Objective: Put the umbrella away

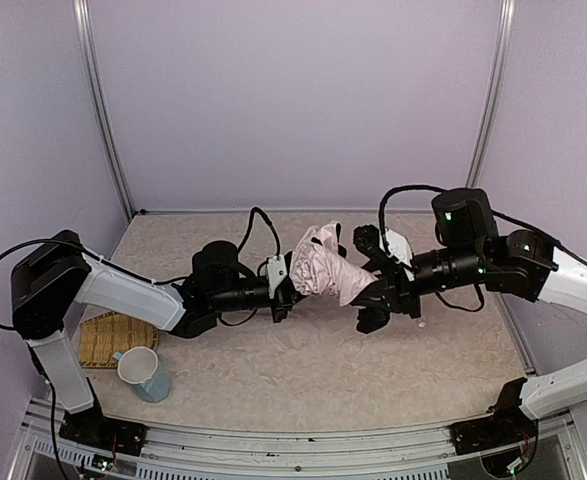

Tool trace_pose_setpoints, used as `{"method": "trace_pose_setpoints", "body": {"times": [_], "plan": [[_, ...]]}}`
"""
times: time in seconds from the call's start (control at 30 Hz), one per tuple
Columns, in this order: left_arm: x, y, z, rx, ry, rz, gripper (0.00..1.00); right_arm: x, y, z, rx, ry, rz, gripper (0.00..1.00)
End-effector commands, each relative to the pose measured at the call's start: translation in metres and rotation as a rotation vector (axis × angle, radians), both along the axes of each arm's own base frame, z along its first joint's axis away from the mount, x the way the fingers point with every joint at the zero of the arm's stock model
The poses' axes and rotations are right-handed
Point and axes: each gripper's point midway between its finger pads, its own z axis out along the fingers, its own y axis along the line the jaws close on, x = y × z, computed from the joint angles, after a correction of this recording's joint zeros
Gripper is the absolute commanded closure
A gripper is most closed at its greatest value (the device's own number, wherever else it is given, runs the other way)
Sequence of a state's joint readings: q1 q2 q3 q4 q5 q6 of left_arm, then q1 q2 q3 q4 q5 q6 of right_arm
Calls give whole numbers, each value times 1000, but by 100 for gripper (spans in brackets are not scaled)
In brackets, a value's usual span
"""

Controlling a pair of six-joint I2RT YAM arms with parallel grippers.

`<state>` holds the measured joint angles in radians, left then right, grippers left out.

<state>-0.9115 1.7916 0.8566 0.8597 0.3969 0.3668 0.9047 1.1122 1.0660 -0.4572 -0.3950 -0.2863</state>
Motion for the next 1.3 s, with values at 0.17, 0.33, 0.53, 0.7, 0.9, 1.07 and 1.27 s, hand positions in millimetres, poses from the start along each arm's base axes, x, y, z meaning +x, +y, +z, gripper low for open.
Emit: {"method": "trace_pose_setpoints", "body": {"times": [0.17,0.33,0.53,0.7,0.9,1.07,1.27], "plan": [[60,46,-32,101,-6,77,100,-96,28,-66,-37,-147,282,100],[55,47,-32,130,-101,112,100,-100,29,-164,-300,-167,279,100],[62,43,-40,205,-214,230,100,-107,22,-246,-594,-64,288,100],[79,49,-51,238,-257,356,100,-110,4,-284,-771,-19,300,100],[109,51,-64,272,-303,527,100,-111,-8,-303,-844,16,284,100],[132,43,-71,312,-307,654,99,-108,-14,-311,-891,30,249,100],[167,65,-55,260,-244,856,17,-110,-21,-322,-944,49,255,100]]}}
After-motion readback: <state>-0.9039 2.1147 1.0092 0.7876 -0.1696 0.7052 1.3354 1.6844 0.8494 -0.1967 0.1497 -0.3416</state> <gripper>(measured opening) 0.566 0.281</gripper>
